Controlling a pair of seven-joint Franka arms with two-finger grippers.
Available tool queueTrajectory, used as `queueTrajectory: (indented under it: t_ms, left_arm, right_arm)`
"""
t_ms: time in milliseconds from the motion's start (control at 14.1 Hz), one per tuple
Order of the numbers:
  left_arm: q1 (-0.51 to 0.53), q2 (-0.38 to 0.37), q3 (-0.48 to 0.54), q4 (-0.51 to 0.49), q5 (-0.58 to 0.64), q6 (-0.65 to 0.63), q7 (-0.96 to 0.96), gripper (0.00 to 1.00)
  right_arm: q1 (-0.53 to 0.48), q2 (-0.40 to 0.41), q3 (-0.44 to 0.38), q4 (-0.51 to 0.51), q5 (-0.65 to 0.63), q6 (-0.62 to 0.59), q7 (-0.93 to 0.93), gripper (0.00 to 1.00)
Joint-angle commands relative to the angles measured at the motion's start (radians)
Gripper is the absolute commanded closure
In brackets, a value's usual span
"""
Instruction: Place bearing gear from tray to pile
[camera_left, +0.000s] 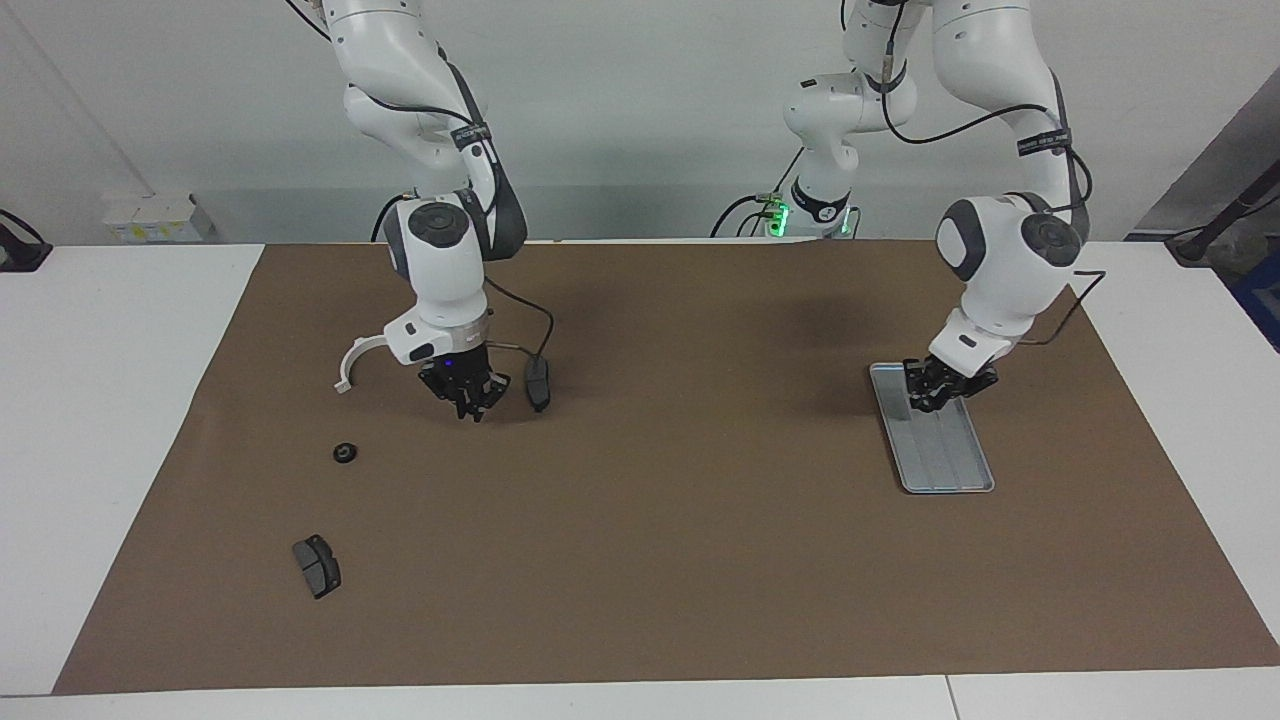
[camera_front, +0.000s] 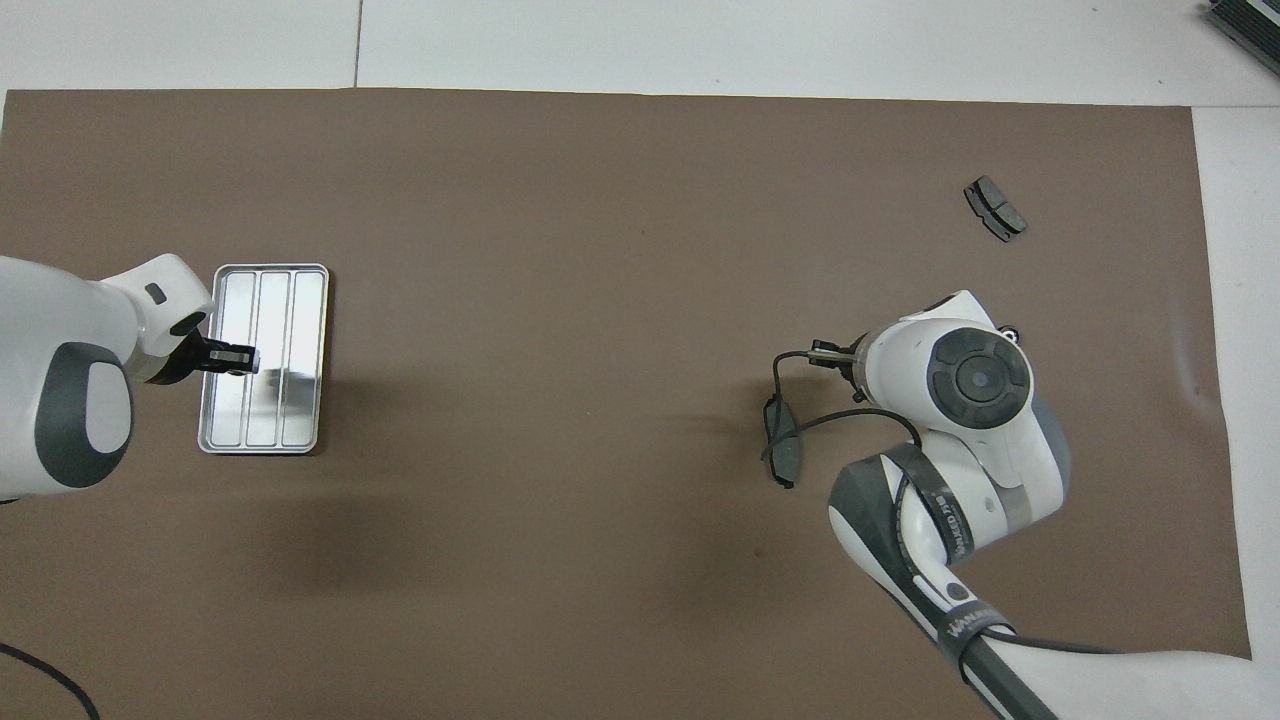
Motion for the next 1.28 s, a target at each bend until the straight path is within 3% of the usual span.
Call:
queueTrajectory:
  t_ms: [0,284,497,568,639,710,781,923,1136,1207]
  left_arm:
    - [-0.129,0.026,0.013,0.074,0.019,-0.048,-0.216,1.0]
    - [-0.316,0.049,0.013,0.085,0.019,-0.013,-0.438,1.0]
    - [-0.427,0.126,0.013,0.083,0.019,0.09,-0.537,1.0]
    - [-0.442,0.134,0.011,0.083,0.019,0.116,-0.548,1.0]
    - [-0.455,0.135,0.008,0.086,0.019,0.122,-0.549,1.0]
    - [-0.475,0.135,0.008,0.085,0.018,0.132,-0.549,1.0]
    - [-0.491,0.135,0.008,0.083,0.018,0.141,-0.55,0.92]
    - [-0.511,0.135,0.007,0.085,0.016,0.141,-0.549,0.43]
    - [-0.513,0.138,0.007,0.123,0.013,0.121,-0.545,0.23]
    - [-0.512,0.147,0.007,0.152,0.015,0.095,-0.545,0.21]
  right_arm:
    - [-0.088,-0.039,0.016,-0.061,-0.016,0.014,-0.062,1.0]
    - [-0.19,-0.039,0.017,-0.067,-0.004,-0.024,-0.164,1.0]
    - [-0.224,-0.04,0.017,-0.067,0.053,-0.067,-0.206,1.0]
    - [-0.229,-0.04,0.017,-0.066,0.077,-0.091,-0.223,0.84]
    - [-0.235,-0.042,0.017,-0.064,0.088,-0.099,-0.247,0.38]
    - [-0.24,-0.042,0.017,-0.06,0.101,-0.107,-0.252,0.02]
    - [-0.235,-0.042,0.017,-0.051,0.114,-0.12,-0.252,0.0]
    - [-0.224,-0.051,0.02,-0.022,0.133,-0.139,-0.246,0.0]
    - [-0.159,-0.063,0.024,0.029,0.147,-0.168,-0.229,0.0]
    - [-0.134,-0.062,0.024,0.049,0.148,-0.174,-0.215,0.0]
